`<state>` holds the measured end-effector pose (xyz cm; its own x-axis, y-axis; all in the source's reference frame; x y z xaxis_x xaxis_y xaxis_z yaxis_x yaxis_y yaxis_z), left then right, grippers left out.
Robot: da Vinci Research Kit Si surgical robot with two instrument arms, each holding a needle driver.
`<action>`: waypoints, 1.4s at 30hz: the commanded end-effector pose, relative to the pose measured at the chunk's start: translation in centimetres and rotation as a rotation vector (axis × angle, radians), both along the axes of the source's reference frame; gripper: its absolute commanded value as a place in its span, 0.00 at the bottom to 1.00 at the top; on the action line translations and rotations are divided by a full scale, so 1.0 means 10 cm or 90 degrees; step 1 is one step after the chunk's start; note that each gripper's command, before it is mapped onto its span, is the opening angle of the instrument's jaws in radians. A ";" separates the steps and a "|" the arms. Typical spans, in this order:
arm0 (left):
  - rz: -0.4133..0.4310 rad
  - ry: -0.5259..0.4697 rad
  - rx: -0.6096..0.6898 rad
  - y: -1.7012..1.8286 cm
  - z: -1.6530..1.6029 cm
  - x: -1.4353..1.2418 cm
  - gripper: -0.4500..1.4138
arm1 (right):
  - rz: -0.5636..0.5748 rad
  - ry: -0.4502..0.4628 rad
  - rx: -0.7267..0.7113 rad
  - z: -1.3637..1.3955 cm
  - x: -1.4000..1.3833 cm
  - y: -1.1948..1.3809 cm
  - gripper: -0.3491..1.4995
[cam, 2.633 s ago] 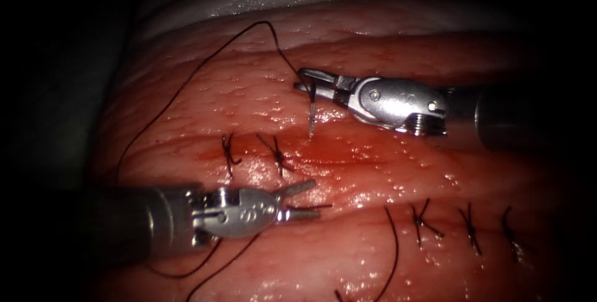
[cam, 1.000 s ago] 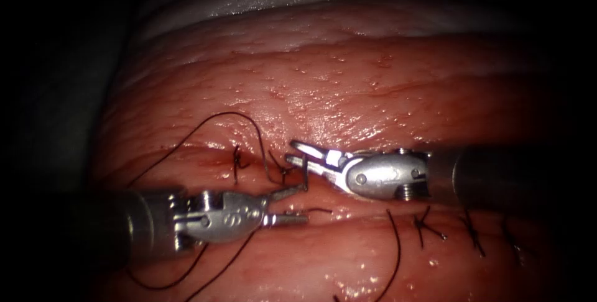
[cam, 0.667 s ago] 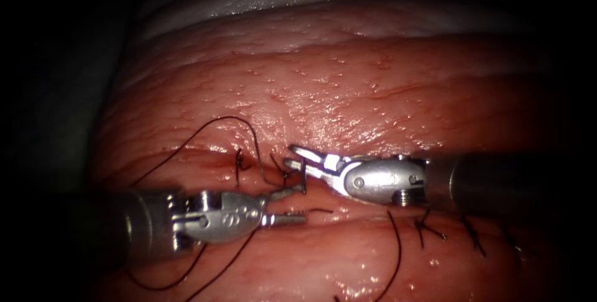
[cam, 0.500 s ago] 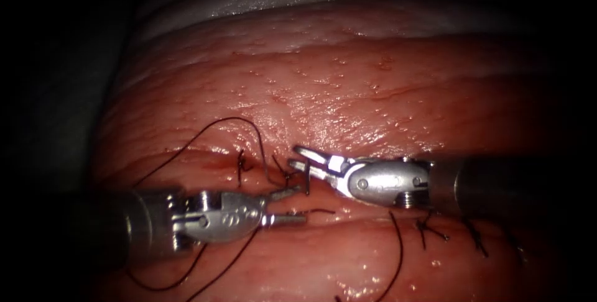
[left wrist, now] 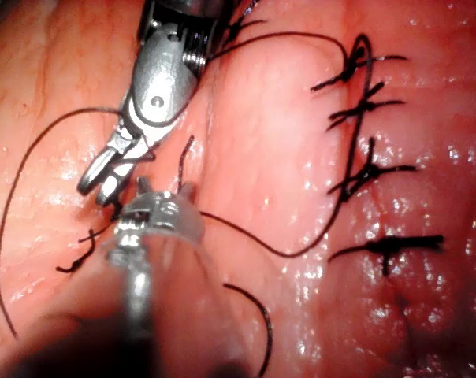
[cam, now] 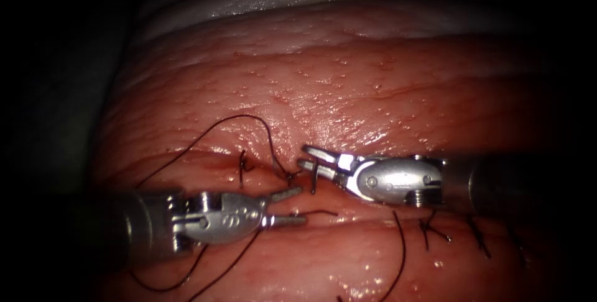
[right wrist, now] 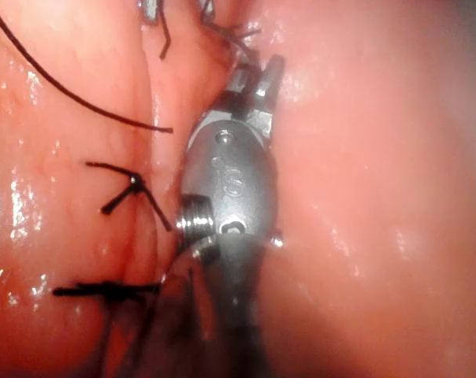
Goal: Wound Closure
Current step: With the right needle driver, insert the needle through the skin above the wound.
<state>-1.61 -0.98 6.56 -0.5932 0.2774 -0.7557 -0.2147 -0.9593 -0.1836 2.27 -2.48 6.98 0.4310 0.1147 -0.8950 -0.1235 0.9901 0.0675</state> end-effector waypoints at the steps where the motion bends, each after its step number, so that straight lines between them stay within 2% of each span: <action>1: 0.000 0.000 0.000 -0.001 0.006 -0.005 0.27 | -0.012 -0.003 0.002 0.008 0.006 -0.006 0.00; 16: 0.000 0.000 0.000 -0.001 0.005 -0.005 0.26 | -0.063 -0.023 0.006 0.027 -0.003 -0.036 0.00; 28: 0.001 0.000 0.000 -0.001 0.005 -0.004 0.25 | -0.093 -0.027 0.021 0.029 -0.005 -0.043 0.00; 34: 0.002 0.001 0.001 -0.002 0.005 -0.004 0.25 | -0.109 -0.031 0.029 0.036 -0.004 -0.055 0.00; 42: 0.001 0.004 0.000 -0.004 0.004 -0.006 0.24 | -0.096 -0.026 0.044 0.029 0.001 -0.047 0.00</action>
<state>-1.62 -1.01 6.55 -0.5992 0.2764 -0.7514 -0.2136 -0.9597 -0.1827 2.20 -2.92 7.24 0.4859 0.1099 -0.8671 0.0223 0.9902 0.1381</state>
